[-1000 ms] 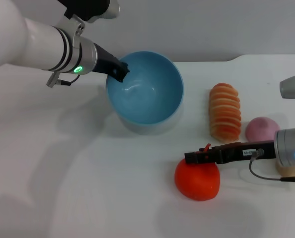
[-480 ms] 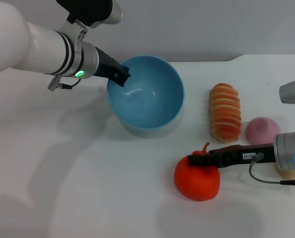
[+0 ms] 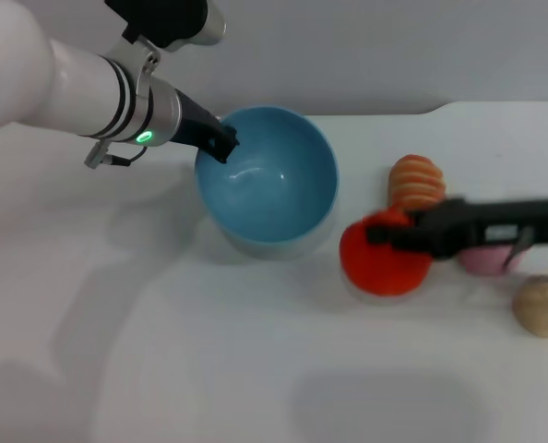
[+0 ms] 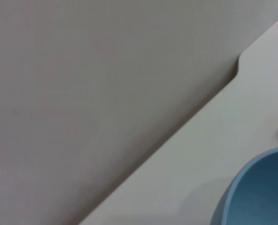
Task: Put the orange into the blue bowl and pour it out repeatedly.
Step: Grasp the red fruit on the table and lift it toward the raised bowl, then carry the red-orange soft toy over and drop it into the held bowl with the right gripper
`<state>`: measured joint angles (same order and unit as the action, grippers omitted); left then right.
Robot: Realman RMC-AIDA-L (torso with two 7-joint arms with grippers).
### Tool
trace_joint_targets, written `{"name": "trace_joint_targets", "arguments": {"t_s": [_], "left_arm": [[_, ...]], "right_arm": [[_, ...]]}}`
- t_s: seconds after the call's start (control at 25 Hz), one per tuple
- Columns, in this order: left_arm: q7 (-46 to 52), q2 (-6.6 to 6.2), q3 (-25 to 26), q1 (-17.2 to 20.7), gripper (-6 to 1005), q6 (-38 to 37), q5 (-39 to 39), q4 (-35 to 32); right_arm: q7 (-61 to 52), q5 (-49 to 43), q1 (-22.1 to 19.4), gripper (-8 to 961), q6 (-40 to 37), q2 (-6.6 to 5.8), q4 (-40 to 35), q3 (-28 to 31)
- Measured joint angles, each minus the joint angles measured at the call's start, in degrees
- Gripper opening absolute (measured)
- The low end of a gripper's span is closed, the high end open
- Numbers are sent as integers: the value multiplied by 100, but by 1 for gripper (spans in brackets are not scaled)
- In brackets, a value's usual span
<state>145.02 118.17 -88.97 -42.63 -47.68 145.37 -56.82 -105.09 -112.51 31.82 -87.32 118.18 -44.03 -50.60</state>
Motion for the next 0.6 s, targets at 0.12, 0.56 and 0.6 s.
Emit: {"name": "trace_joint_targets", "arguments": {"t_s": [0.12, 0.56, 0.6], "left_arm": [[1, -4, 9, -57, 0, -245, 13, -20], [1, 39, -264, -460, -1, -1353, -571, -149], [-7, 38, -362, -462, -1, -1363, -701, -191]], "right_arm": [[-205, 600, -173, 170, -722, -74, -990, 206], [-250, 657, -177, 82, -1088, -19, -1641, 717], [-166, 594, -171, 77, -1074, -5, -1584, 678]]}}
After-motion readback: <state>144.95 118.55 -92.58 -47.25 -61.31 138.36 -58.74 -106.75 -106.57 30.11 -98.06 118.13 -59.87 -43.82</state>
